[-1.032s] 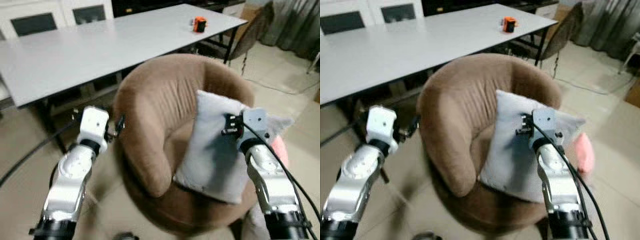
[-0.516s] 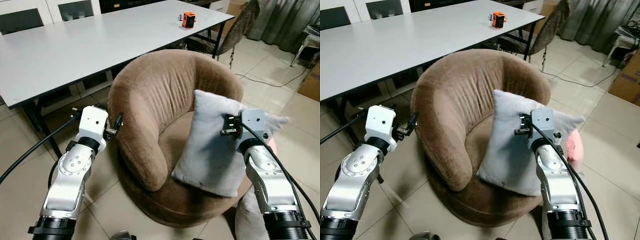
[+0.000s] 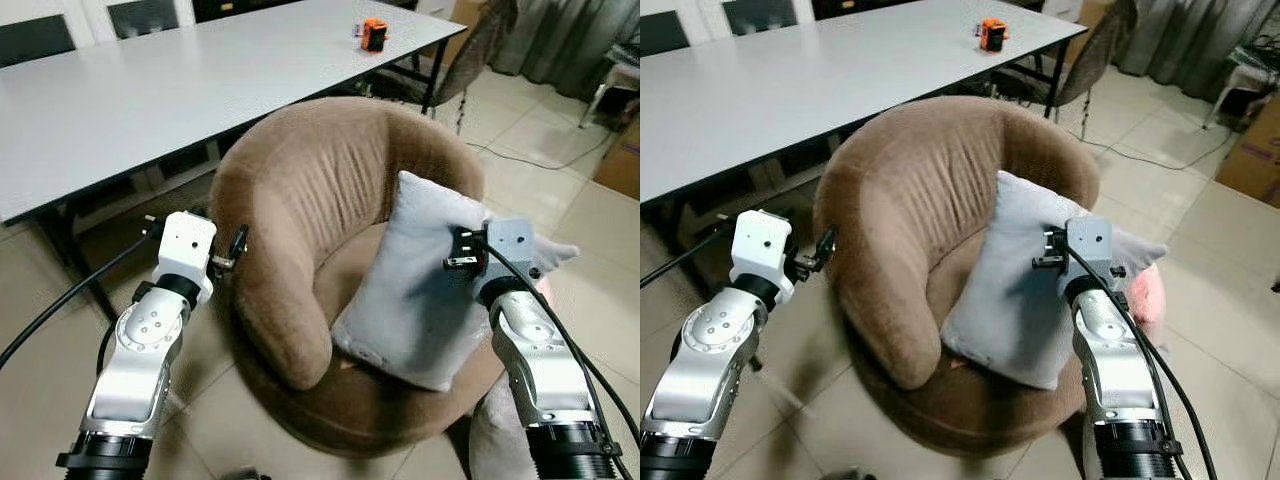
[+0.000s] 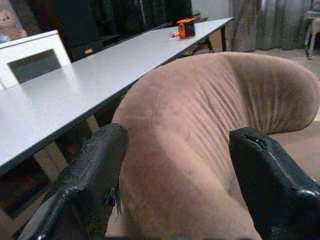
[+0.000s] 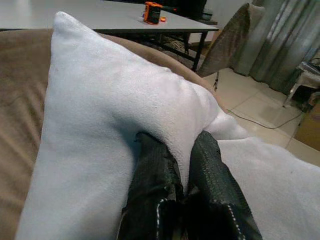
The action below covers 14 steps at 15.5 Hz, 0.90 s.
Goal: Move the pillow to the sofa from floor
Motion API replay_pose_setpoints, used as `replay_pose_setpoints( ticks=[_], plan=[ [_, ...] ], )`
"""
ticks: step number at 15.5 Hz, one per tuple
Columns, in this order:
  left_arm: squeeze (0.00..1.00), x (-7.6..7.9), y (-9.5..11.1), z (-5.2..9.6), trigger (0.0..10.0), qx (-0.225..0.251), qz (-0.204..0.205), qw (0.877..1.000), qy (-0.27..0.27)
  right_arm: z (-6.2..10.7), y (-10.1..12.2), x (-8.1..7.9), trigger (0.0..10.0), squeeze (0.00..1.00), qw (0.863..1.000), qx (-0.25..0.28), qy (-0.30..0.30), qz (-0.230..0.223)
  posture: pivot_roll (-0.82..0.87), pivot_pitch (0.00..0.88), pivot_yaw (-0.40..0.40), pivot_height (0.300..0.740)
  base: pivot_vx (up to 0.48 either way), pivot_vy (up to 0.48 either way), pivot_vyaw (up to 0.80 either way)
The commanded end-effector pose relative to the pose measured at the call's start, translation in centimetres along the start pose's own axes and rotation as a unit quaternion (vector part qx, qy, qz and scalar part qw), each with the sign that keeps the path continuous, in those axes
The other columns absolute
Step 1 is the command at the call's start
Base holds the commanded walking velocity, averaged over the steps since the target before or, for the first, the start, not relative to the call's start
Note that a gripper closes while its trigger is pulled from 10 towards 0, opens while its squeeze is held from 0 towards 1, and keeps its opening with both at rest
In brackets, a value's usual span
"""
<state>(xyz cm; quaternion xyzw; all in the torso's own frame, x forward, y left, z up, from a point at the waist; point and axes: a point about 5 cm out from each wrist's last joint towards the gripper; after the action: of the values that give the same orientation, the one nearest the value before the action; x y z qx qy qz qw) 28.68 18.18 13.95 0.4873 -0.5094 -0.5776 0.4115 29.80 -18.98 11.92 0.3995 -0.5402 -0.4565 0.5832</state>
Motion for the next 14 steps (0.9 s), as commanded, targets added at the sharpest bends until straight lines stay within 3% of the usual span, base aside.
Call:
replay_pose_setpoints(
  ticks=[1, 4, 6, 14],
  plan=[
    [0.0, 0.13, 0.41, -0.25, 10.0, 0.006, 0.0, 1.0, -0.006, -0.31, 1.32, 0.51, 10.0, 0.0, 0.999, 0.028, -0.014, 0.003, 0.02, 0.009, -0.022, 0.74, 0.311, 0.0, 0.0],
    [0.0, 0.13, 0.38, -0.29, 10.0, 0.006, 0.001, 1.0, -0.009, -0.4, 1.42, 0.53, 10.0, 0.0, 0.999, 0.025, -0.008, 0.023, 0.02, 0.003, -0.023, 0.74, 0.312, 0.0, 0.45],
    [0.0, 0.19, 0.37, -0.28, 10.0, 0.006, 0.001, 1.0, -0.01, -0.39, 1.39, 0.55, 10.0, 0.0, 0.999, 0.028, -0.013, 0.009, 0.02, 0.0, -0.024, 0.74, 0.304, 0.0, 0.4],
    [0.0, 0.33, 0.15, -0.23, 10.0, 0.003, -0.009, 1.0, -0.012, -0.3, 1.09, 0.52, 10.0, 0.0, 1.0, 0.023, -0.011, 0.011, 0.02, 0.006, -0.022, 0.74, 0.0, 0.0, 0.0]
  ],
)
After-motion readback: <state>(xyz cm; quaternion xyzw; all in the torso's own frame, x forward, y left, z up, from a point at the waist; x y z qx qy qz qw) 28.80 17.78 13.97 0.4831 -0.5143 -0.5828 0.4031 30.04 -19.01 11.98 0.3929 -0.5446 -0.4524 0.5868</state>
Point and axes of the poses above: a point about 5 cm out from each wrist's last joint towards the gripper, its own z axis pointing back from the gripper into the wrist, its own y axis along the axis of the wrist's last joint, x = y × z, and after that the axes turned 7 degrees about z, right-handed
